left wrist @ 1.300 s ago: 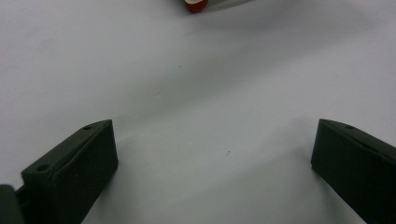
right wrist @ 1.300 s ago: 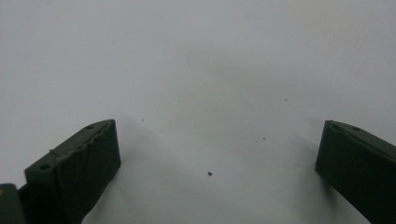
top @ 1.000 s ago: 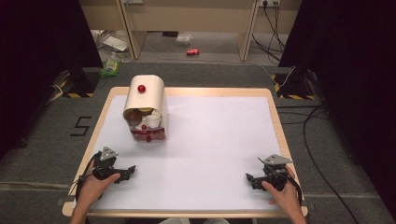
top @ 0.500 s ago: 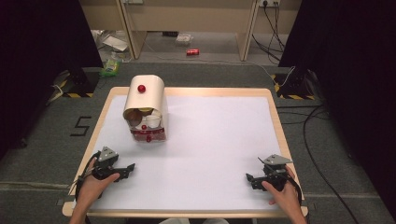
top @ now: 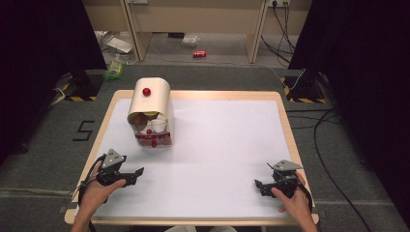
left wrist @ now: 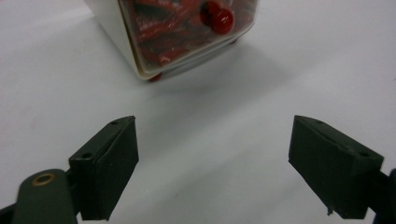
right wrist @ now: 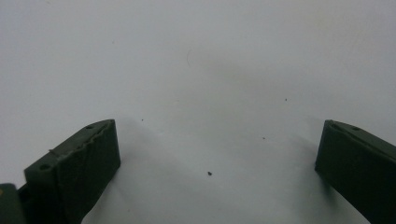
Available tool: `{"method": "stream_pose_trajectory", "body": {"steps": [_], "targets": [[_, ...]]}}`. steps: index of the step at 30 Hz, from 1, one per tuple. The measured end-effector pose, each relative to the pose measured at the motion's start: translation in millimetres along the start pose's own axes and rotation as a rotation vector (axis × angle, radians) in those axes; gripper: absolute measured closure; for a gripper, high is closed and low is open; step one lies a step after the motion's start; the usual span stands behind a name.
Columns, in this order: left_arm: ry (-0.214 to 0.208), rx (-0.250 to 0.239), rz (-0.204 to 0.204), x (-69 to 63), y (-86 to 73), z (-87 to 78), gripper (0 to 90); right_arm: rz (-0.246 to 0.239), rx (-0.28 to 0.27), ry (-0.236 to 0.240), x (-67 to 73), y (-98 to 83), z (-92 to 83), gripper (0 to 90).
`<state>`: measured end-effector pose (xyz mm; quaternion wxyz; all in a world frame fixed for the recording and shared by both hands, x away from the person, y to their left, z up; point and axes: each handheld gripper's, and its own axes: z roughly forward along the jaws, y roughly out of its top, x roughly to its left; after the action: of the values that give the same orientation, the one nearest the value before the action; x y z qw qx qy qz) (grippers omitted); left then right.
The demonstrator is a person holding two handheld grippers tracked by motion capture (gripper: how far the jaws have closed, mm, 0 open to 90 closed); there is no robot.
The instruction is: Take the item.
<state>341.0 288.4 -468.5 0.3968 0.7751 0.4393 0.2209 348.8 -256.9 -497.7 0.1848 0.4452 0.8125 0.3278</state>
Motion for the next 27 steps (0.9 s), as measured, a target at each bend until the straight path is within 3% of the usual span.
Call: {"method": "stream_pose_trajectory", "body": {"steps": [6, 13, 27], "targets": [[-0.011, -0.03, 0.006, -2.7, 9.1, -3.0, 15.7, 0.002, 0.001, 0.0, 0.2, 0.0, -0.1, 0.3], [-0.044, -0.097, 0.017, -10.8, 31.1, -15.4, 15.8, -0.005, -0.001, 0.001, -0.6, 0.0, 0.1, 0.3], [-0.063, -0.124, 0.046, -19.7, 53.6, -16.2, 15.7, -0.005, -0.001, 0.002, -0.7, 0.0, 0.2, 0.3]]}}
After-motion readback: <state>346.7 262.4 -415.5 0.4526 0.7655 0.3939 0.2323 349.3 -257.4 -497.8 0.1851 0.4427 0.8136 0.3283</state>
